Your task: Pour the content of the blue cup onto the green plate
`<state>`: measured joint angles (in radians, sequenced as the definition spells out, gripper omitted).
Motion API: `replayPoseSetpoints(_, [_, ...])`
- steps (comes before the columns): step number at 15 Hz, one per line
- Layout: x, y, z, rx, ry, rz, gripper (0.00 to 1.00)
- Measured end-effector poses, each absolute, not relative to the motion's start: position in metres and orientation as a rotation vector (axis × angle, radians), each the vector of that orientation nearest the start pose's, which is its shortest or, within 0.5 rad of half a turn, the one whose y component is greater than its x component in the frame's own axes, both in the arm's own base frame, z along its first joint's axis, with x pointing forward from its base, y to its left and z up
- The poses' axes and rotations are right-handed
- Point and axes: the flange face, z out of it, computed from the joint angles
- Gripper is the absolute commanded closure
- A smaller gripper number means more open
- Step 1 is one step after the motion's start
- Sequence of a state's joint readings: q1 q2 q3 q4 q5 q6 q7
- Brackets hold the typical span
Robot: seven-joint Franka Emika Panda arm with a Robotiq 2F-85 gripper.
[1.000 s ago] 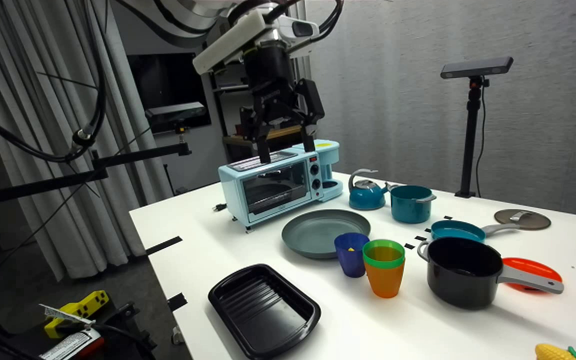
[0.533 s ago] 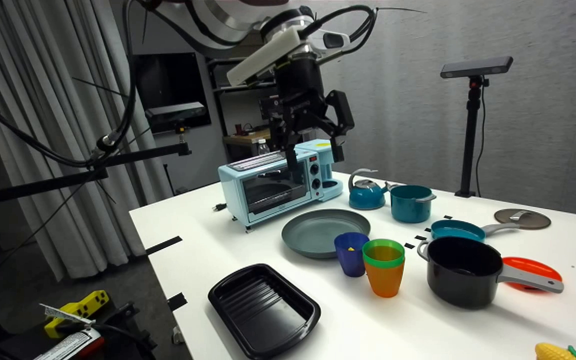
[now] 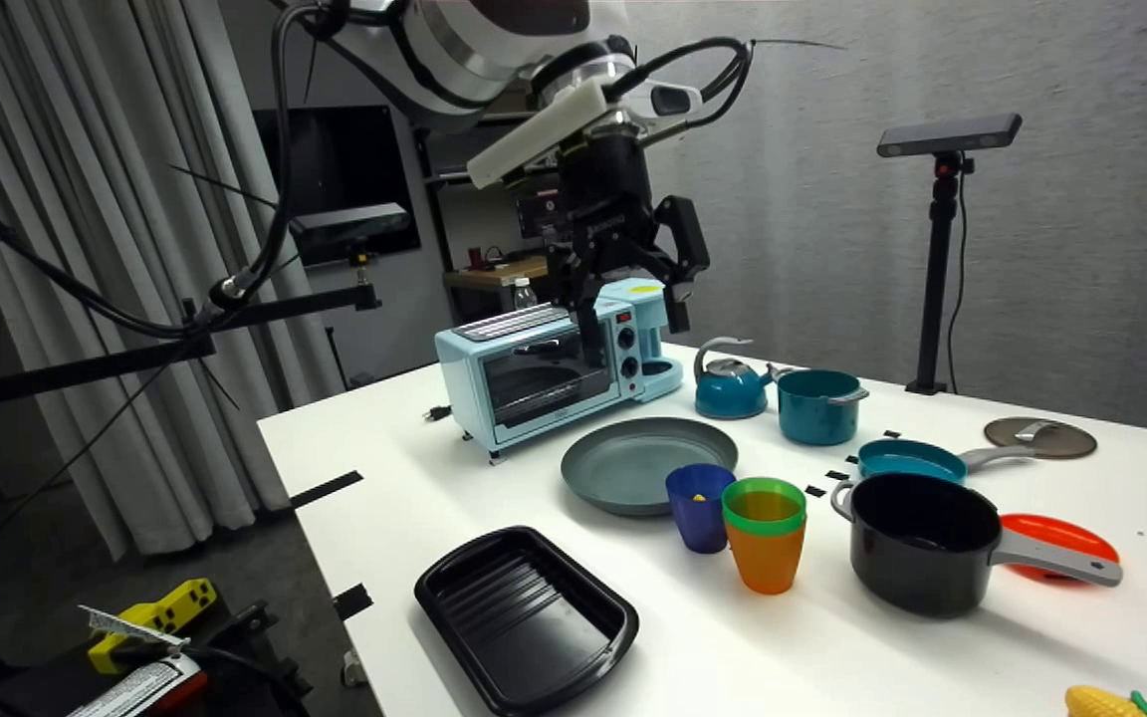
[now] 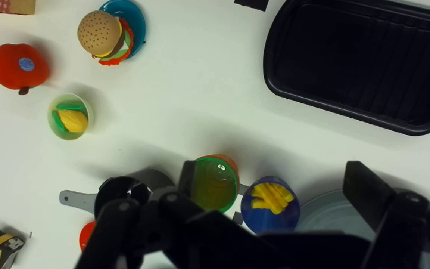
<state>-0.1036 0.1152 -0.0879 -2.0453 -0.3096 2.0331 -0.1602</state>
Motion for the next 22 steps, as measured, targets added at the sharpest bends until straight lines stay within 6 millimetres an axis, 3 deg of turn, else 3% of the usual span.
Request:
replayPoseSetpoints(4, [0.556, -0.104, 0.363, -3.384, -0.301, 0.314, 0.00])
replayPoseSetpoints(7, [0.561, -0.098, 0.355, -3.344, -0.518, 0.357, 0.00])
replayPoseSetpoints(11, [0.566, -0.096, 0.350, -3.268, -0.792, 0.399, 0.00])
replayPoseSetpoints(13, [0.581, -0.103, 0.345, -3.268, -0.889, 0.396, 0.00])
replayPoseSetpoints(17, [0.617, -0.119, 0.320, -3.317, -0.909, 0.367, 0.00])
replayPoseSetpoints(22, [0.624, -0.119, 0.319, -3.322, -0.910, 0.358, 0.00])
